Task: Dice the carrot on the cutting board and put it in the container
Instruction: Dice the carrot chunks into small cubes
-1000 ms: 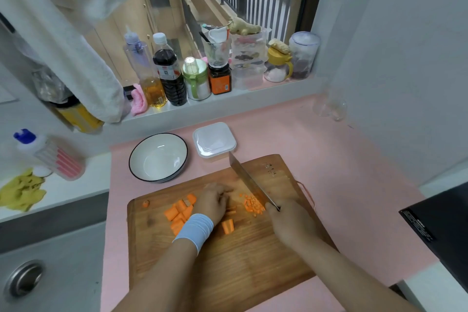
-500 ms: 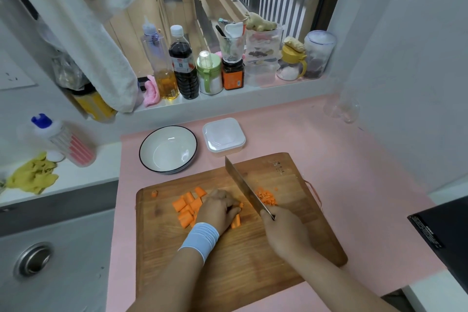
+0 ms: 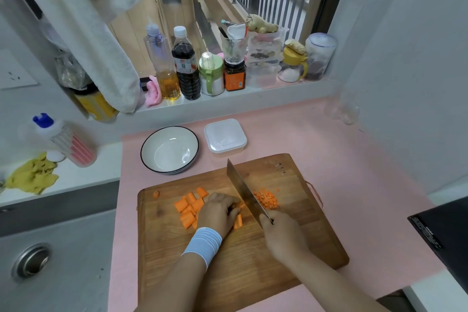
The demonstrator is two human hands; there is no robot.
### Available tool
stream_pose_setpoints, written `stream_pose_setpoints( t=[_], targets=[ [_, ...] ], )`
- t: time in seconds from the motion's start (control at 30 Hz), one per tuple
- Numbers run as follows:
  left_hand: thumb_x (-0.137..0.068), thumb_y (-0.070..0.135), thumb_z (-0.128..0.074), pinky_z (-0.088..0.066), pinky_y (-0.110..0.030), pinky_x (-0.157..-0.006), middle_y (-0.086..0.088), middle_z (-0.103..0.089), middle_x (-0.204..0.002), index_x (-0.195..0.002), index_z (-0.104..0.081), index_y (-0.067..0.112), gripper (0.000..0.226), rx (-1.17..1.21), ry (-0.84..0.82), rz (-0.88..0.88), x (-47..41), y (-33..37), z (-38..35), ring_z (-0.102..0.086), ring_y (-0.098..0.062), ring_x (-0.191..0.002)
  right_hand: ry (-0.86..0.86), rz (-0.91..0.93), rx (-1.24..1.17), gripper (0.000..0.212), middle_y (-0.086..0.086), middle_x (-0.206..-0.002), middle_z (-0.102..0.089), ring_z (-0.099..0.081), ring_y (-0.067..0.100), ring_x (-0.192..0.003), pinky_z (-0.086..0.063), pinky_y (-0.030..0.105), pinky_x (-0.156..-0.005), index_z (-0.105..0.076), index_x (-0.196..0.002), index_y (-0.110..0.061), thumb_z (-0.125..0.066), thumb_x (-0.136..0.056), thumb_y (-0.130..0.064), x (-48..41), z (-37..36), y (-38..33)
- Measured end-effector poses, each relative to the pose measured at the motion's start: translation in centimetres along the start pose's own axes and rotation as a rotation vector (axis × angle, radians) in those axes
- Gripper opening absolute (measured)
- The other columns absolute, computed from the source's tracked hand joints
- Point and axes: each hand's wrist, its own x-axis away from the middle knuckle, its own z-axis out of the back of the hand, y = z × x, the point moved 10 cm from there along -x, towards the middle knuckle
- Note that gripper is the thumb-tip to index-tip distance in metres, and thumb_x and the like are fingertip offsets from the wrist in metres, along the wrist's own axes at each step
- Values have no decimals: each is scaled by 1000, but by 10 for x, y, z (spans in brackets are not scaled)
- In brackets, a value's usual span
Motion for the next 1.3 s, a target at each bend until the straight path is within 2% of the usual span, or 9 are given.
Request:
stream_pose_setpoints(
  t=[0.17,0.27,0.37,0.47,0.6,0.73,0.83,1.03,1.3],
  targets=[
    [-85,25,-71,-49,-28,-78,10,-67,-86,-88,-75,27,5,12,7,-28,4,1,-1,-54,-15,-90,-4,4,25,36,-8,-73,-62,-61,11,-71,-43,29,-60,-54,-74,-35,-38,-105,-41,-1,-5,5],
    [-87,22,-67,-49,-30,-77,7,-66,-85,-83,-74,24,8,-5,-1,-34,2,5,-2,-54,-17,-89,9,6,22,35,-9,-74,-64,-62,10,-71,-47,30,-62,-58,-78,-35,-38,-105,-41,0,-4,4],
    [-91,25,-59,-43,-26,-80,4,-66,-91,-88,-75,21,16,-31,-27,-39,-2,10,-4,-52,-17,-96,27,23,32,31,-10,-77,-65,-62,9,-73,-50,31,-64,-62,-87,-35,-38,-105,-41,2,-4,0],
    [-94,28,-55,-38,-23,-83,5,-66,-99,-96,-74,21,21,-57,-46,-29,-4,10,-6,-50,-16,-102,39,39,48,28,-12,-80,-65,-62,8,-74,-47,28,-61,-63,-96,-39,-37,-106,-41,5,-5,-4],
    [-94,27,-55,-37,-21,-82,5,-65,-98,-93,-73,21,19,-54,-33,-15,-3,9,-5,-50,-14,-101,45,36,77,29,-12,-77,-62,-58,5,-72,-42,26,-57,-54,-83,-38,-36,-106,-39,6,-2,-4],
    [-93,26,-57,-35,-19,-79,4,-65,-96,-90,-73,20,17,-44,-16,-4,-4,10,-2,-50,-15,-98,52,54,78,28,-11,-79,-63,-60,7,-74,-48,28,-62,-58,-89,-37,-36,-106,-39,9,0,-3],
    [-92,25,-58,-31,-16,-77,5,-65,-95,-90,-73,20,16,-42,-5,-1,-3,10,-1,-50,-14,-97,41,73,95,29,-13,-80,-64,-60,5,-75,-45,25,-60,-64,-98,-36,-36,-106,-38,9,-3,-5],
    [-91,26,-58,-38,-20,-80,5,-65,-93,-88,-74,20,17,-45,-8,2,-2,8,-4,-50,-14,-95,20,62,133,28,-11,-79,-63,-60,7,-75,-50,29,-65,-57,-88,-36,-36,-106,-38,6,-8,1],
    [-90,23,-60,-38,-22,-77,1,-61,-89,-88,-74,18,15,-35,9,-5,1,8,-4,-49,-17,-92,-8,39,140,31,-13,-82,-62,-58,8,-75,-42,28,-60,-63,-105,-35,-32,-107,-36,-5,-18,-6]
  ],
)
